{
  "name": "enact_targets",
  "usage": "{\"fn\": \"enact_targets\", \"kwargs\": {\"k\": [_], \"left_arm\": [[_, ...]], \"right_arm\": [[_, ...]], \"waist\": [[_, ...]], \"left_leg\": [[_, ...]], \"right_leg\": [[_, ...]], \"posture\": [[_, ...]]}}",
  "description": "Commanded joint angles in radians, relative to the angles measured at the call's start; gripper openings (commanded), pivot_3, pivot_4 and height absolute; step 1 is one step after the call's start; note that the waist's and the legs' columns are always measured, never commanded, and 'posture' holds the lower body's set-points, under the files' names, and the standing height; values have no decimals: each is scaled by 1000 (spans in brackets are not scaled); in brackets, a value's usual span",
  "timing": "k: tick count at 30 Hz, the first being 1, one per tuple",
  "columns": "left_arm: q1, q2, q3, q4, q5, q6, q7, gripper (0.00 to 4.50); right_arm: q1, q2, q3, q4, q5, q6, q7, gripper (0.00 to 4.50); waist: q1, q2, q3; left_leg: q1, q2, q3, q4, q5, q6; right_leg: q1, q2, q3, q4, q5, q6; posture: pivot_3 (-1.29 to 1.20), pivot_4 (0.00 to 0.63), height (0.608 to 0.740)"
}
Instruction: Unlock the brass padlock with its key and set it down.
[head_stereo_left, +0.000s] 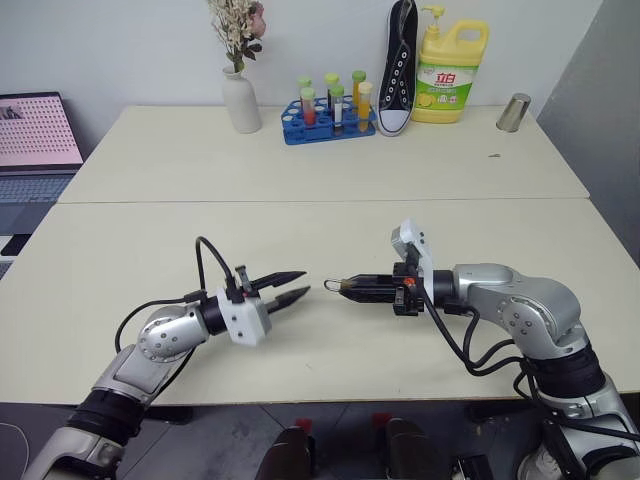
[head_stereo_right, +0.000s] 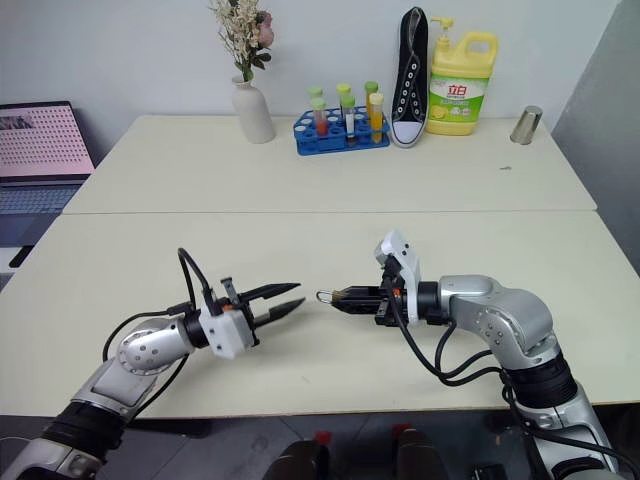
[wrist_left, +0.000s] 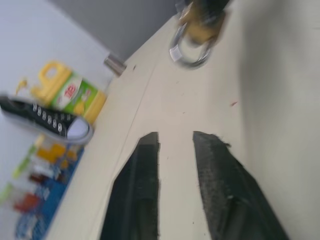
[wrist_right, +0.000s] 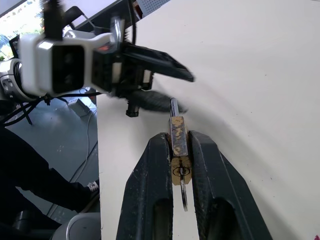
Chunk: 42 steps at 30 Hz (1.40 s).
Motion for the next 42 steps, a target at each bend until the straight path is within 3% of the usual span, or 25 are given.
{"fn": "enact_targets", "kwargs": {"k": [1, 10, 16, 28, 42], "left_arm": [[-30, -51, 30, -88, -143, 204, -52, 0], [-12, -141, 50, -273, -307, 574, -136, 0], [3, -146, 82, -371, -386, 745, -173, 0], [66, -107, 119, -483, -437, 950, -264, 0], [45, -112, 212, -578, -602, 1172, -266, 0]], "right_arm": [[-24, -1, -15, -26, 3, -20, 18, 158], [-21, -3, -14, -35, -1, -18, 20, 158], [-18, -4, -14, -40, 1, -15, 19, 158], [-15, 0, -11, -37, -4, -20, 19, 158], [-9, -4, -5, -34, -11, -24, 25, 158]], "waist": [[0, 0, 0], [-1, 0, 0], [-1, 0, 0], [1, 0, 0], [1, 0, 0]], "left_leg": [[0, 0, 0, 0, 0, 0], [0, 0, 0, 0, 0, 0], [0, 0, 0, 0, 0, 0], [0, 0, 0, 0, 0, -1], [0, 1, 0, 0, 0, -1]], "right_leg": [[0, 0, 0, 0, 0, 0], [0, 0, 0, 0, 0, 0], [0, 0, 0, 0, 0, 0], [0, 0, 0, 0, 0, 0], [0, 0, 0, 0, 0, 0]], "posture": [[0, 150, 740], [0, 150, 740], [0, 150, 740], [0, 150, 740], [0, 150, 740]]}}
